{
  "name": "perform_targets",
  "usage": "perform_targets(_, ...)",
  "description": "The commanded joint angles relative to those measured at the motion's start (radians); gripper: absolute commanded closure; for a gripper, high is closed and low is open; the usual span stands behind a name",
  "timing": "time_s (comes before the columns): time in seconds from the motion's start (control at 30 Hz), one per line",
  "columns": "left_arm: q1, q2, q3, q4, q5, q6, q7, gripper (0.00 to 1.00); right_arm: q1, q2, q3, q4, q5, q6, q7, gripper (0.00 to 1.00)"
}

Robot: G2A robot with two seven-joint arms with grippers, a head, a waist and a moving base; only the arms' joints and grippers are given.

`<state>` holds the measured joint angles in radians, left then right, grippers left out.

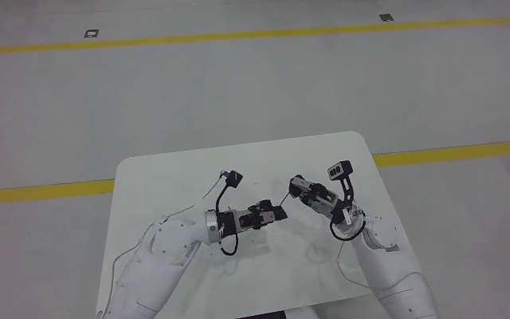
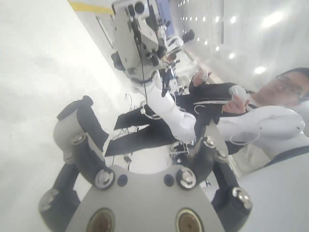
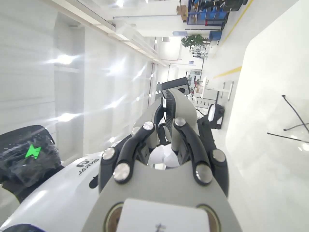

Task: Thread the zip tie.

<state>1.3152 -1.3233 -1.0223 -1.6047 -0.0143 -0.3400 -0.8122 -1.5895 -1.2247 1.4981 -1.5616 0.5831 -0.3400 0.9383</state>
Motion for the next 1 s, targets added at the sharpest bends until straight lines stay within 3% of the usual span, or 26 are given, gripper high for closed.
perform_targets(0.0,0.014,0.002,0.003,-0.016,0.053,0.000,0.088,0.00,-0.018,-0.016,0.008,-0.022,-0.029,0.000,-0.041,1.00)
perform_targets(0.13,0.053,0.001,0.022,-0.026,0.080,0.000,0.249,0.00,-0.042,-0.056,0.017,-0.055,-0.073,0.000,-0.103,1.00)
perform_targets(0.47,0.054,0.001,0.024,-0.025,0.082,0.000,0.255,0.00,-0.044,-0.062,0.020,-0.055,-0.079,0.000,-0.114,1.00)
perform_targets(0.7,0.066,-0.008,0.054,-0.020,0.030,0.025,0.397,0.00,-0.044,-0.081,0.003,-0.095,-0.203,0.000,-0.265,1.00)
perform_targets(0.97,0.054,-0.013,0.077,0.013,-0.083,0.034,0.399,0.00,-0.060,-0.116,-0.018,-0.063,-0.278,0.000,-0.301,1.00)
